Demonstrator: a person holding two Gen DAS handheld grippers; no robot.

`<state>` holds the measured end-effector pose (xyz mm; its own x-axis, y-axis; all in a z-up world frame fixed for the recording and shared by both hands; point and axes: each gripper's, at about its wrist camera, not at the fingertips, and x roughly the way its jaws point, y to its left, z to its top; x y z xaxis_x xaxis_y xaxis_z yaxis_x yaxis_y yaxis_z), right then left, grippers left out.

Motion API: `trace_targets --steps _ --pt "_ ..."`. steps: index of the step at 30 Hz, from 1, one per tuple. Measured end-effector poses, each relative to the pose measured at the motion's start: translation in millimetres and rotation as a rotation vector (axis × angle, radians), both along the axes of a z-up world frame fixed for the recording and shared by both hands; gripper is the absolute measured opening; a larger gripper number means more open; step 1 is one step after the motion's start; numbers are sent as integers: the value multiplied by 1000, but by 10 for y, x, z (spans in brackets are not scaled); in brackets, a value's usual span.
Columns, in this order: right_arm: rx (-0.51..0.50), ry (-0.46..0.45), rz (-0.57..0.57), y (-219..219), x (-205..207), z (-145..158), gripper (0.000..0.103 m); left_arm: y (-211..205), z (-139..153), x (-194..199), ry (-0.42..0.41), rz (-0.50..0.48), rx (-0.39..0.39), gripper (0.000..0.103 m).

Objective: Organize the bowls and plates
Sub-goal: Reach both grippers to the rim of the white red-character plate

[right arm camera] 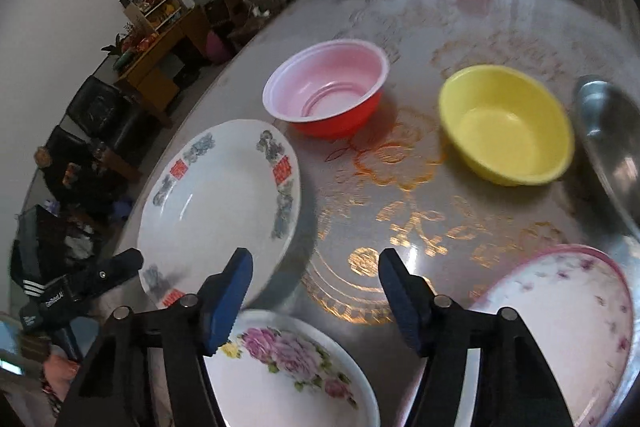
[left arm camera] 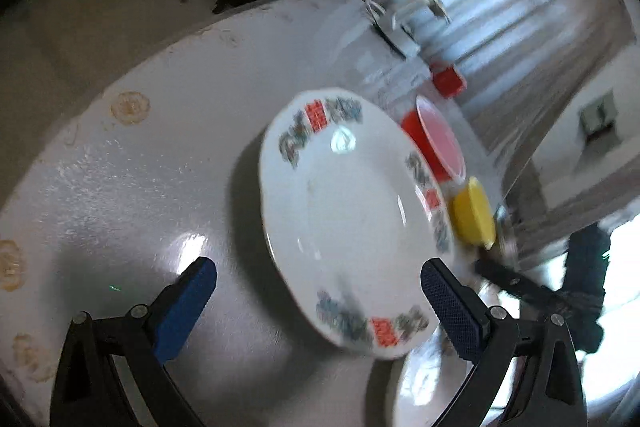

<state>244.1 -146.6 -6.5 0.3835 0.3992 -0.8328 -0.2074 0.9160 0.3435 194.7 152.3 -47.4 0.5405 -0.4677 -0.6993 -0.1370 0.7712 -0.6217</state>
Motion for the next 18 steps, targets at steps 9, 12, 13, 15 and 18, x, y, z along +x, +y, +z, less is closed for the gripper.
trace_targets --steps 9,12,13,15,18 --pt "169 124 31 149 457 -274 50 -1 63 117 -62 -1 81 103" --pt "194 150 44 178 540 -346 42 3 60 159 -72 -17 106 102" --pt "198 152 48 191 555 -365 40 -19 65 203 -79 -23 123 101" --pt "200 151 57 216 566 -392 38 -58 75 245 -92 -40 149 99" --pt "214 157 69 217 585 -425 37 -91 40 301 -79 -70 162 83"
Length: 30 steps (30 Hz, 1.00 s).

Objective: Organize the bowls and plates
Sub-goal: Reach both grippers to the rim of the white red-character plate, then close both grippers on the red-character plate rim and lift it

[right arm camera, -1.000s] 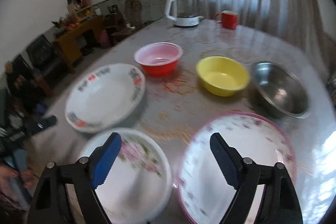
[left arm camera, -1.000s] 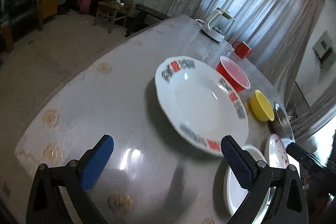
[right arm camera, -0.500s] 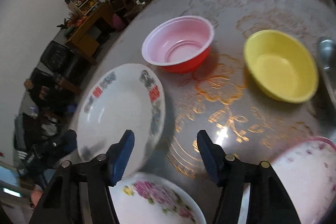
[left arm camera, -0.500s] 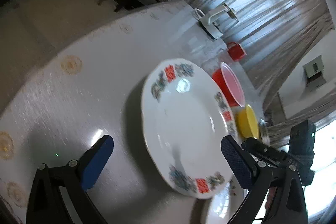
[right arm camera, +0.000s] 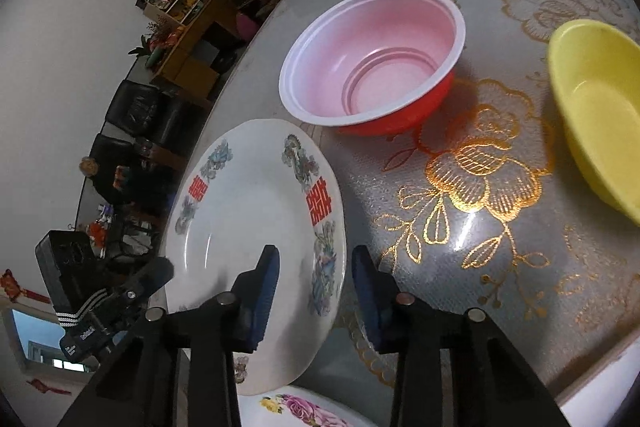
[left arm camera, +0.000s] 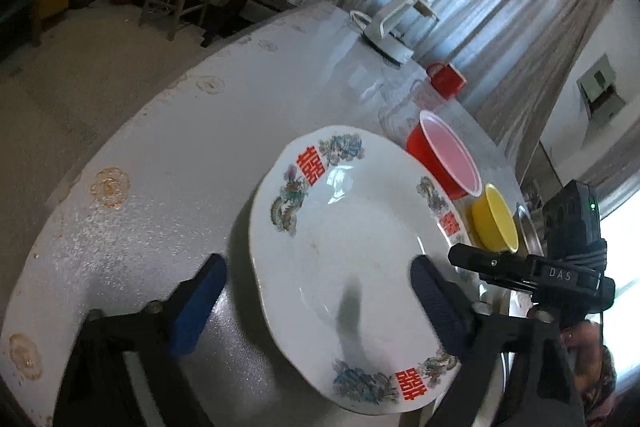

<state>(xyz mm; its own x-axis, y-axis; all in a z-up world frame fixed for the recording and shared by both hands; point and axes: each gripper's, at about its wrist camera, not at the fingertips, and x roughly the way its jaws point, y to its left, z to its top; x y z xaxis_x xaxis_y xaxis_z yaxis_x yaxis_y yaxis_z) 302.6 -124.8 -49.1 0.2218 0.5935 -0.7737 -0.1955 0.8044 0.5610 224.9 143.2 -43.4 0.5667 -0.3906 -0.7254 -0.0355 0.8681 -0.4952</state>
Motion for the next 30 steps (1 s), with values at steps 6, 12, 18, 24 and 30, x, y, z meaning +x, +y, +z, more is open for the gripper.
trace_targets --steps 6,12,18,24,30 --pt "19 8 -5 19 5 -98 36 -18 -43 46 1 -18 -24 51" --pt "-28 -32 17 43 -28 -51 25 -89 -44 40 -27 -69 25 53" --pt "-104 -102 56 181 -75 -35 22 -298 -13 -17 -64 -112 236 52" --pt "-156 -173 86 258 -190 27 22 -346 -37 -112 -105 -115 310 50" --pt "-197 -237 87 255 -237 77 23 -414 -5 -197 -169 -111 364 50"
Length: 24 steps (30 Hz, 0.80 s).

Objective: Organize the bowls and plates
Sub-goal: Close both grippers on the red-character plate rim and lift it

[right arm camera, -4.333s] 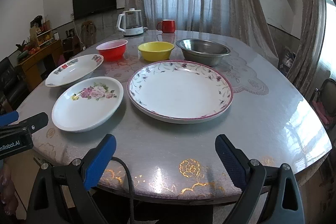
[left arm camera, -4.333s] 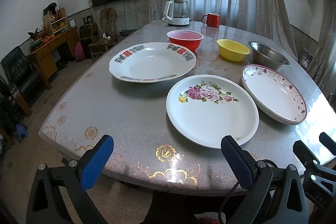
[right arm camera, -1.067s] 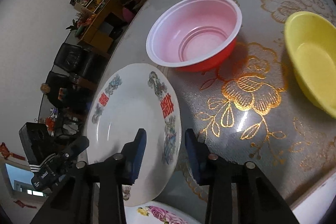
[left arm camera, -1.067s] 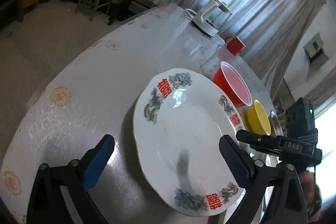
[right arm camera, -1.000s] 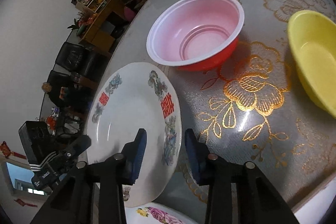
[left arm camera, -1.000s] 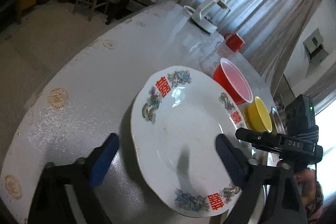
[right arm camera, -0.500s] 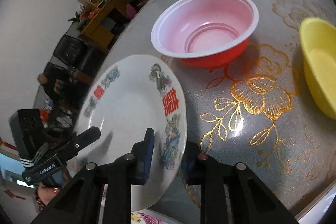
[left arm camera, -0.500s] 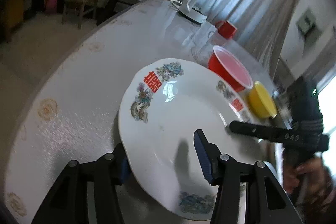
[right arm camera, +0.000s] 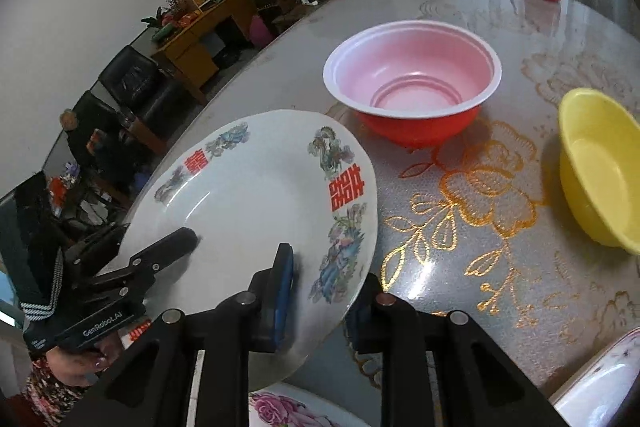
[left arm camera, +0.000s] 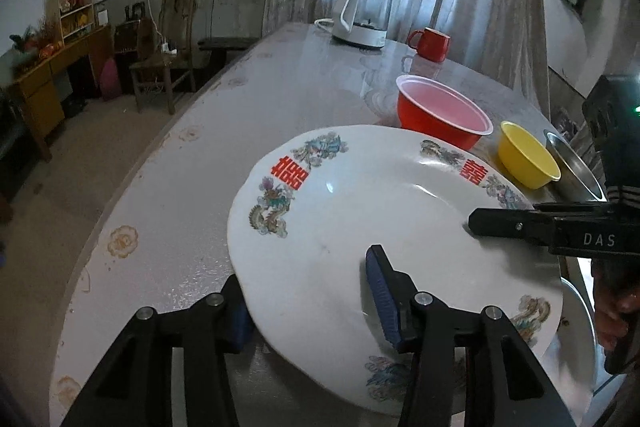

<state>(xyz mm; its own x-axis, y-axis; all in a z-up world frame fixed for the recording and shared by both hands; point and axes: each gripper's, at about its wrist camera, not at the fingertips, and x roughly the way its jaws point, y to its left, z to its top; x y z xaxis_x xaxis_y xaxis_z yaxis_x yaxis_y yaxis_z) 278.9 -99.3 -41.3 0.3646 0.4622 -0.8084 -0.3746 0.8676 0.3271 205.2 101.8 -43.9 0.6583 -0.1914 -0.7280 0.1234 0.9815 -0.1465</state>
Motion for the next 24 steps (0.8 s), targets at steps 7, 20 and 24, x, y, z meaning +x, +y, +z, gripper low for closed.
trace_targets --steps 7,20,24 --pt "-21 -59 4 -22 -41 45 23 -9 -10 8 8 -4 -34 50" --pt "-49 -99 6 -27 -186 158 23 -120 30 -136 -3 -34 -71 50" --pt "-52 -132 3 -75 -248 255 24 -173 117 -179 -24 -41 -70 50"
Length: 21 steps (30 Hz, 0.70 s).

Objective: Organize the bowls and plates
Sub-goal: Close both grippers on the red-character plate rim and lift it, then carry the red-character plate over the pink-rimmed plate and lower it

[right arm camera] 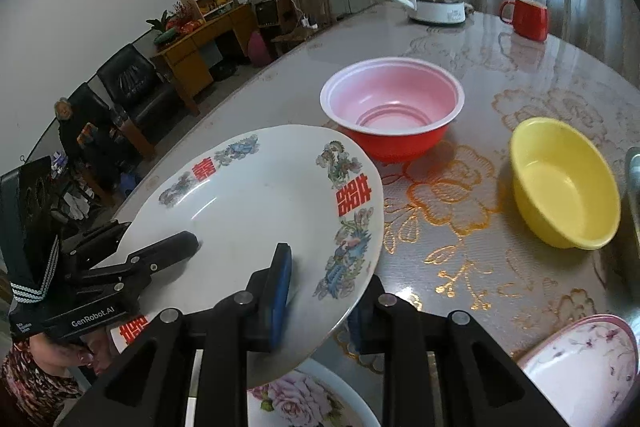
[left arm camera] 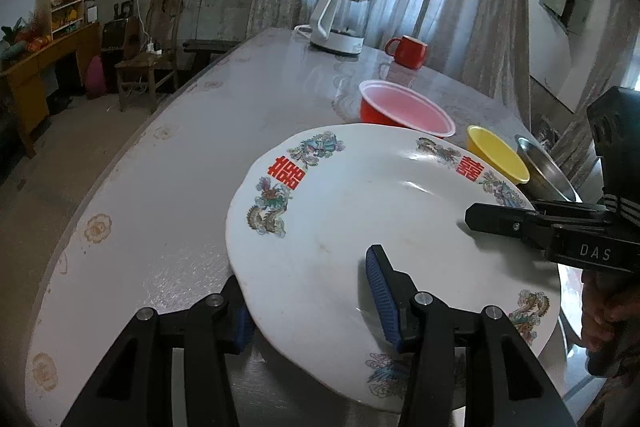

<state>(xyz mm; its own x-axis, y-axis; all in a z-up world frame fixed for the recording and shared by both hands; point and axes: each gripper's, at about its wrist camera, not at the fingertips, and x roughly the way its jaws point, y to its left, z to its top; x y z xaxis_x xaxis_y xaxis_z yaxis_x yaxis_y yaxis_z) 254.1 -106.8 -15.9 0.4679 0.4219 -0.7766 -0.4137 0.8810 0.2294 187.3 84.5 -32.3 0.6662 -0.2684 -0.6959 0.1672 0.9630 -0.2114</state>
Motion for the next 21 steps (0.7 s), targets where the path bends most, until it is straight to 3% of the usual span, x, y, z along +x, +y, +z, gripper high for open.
trace_targets --steps 12,21 --pt "19 -78 -32 -269 -293 195 24 -318 268 -179 -79 -62 19 50" --pt "30 -177 -126 -701 -735 416 24 -735 468 -367 -126 -153 3 50"
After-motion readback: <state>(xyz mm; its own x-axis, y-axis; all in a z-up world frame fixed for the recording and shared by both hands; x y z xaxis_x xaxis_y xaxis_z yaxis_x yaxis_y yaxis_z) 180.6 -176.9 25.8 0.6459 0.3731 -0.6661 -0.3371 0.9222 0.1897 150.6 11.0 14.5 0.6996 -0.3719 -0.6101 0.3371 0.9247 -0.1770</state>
